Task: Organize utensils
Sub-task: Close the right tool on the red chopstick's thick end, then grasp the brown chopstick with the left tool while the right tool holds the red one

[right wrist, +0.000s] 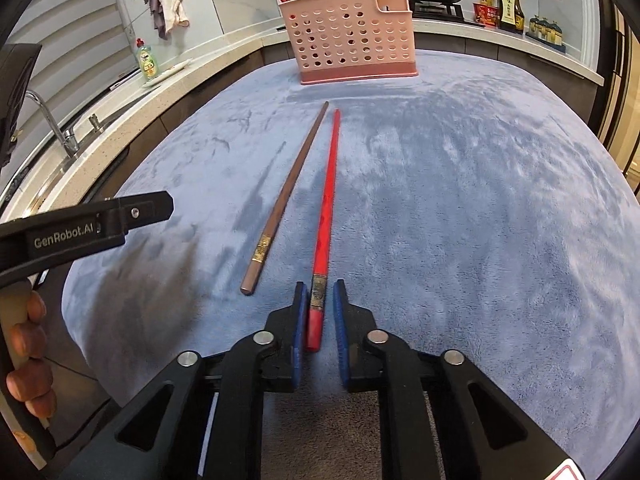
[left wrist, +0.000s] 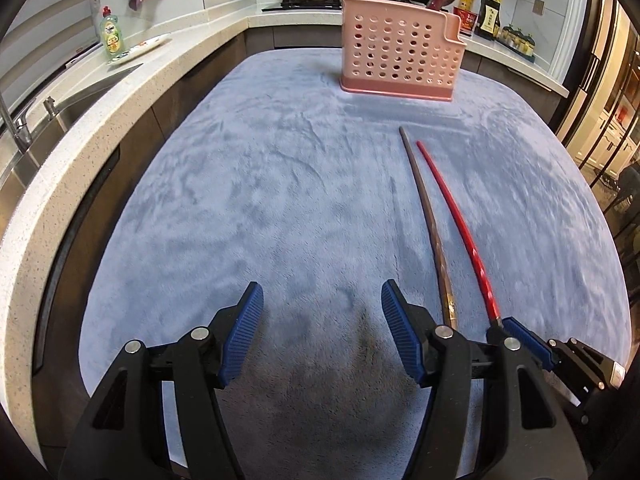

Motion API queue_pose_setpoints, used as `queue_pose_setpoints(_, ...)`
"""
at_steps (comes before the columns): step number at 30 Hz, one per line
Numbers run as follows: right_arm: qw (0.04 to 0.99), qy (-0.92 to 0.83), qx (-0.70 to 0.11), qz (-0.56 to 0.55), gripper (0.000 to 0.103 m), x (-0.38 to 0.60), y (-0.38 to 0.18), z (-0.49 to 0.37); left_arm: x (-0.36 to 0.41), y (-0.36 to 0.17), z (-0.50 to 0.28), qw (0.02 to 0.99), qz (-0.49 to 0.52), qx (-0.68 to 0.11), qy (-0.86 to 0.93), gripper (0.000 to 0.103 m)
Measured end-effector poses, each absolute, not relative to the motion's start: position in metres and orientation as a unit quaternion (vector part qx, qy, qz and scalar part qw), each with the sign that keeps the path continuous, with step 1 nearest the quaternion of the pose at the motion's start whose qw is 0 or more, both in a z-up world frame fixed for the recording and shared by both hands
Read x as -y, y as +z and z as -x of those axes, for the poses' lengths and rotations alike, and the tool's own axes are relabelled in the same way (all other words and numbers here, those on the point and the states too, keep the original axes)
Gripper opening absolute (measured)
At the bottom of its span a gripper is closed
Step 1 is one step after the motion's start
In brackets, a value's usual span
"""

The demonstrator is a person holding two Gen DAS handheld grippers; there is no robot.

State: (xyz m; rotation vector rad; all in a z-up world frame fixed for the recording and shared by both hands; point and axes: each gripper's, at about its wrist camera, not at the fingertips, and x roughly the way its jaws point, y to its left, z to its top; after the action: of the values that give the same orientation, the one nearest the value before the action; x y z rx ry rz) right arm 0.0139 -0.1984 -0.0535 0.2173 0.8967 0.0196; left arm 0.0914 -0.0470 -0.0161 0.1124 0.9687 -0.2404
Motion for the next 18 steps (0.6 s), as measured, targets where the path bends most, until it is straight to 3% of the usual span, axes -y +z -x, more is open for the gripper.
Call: queue_pose_setpoints(18, 0.891, -0.034, -0.424, -0.160, 0.007, 0.245, -0.055, 0.007, 0.088, -0.041, -0.081, 0.849, -0.051, -0.498, -0.172, 0.074)
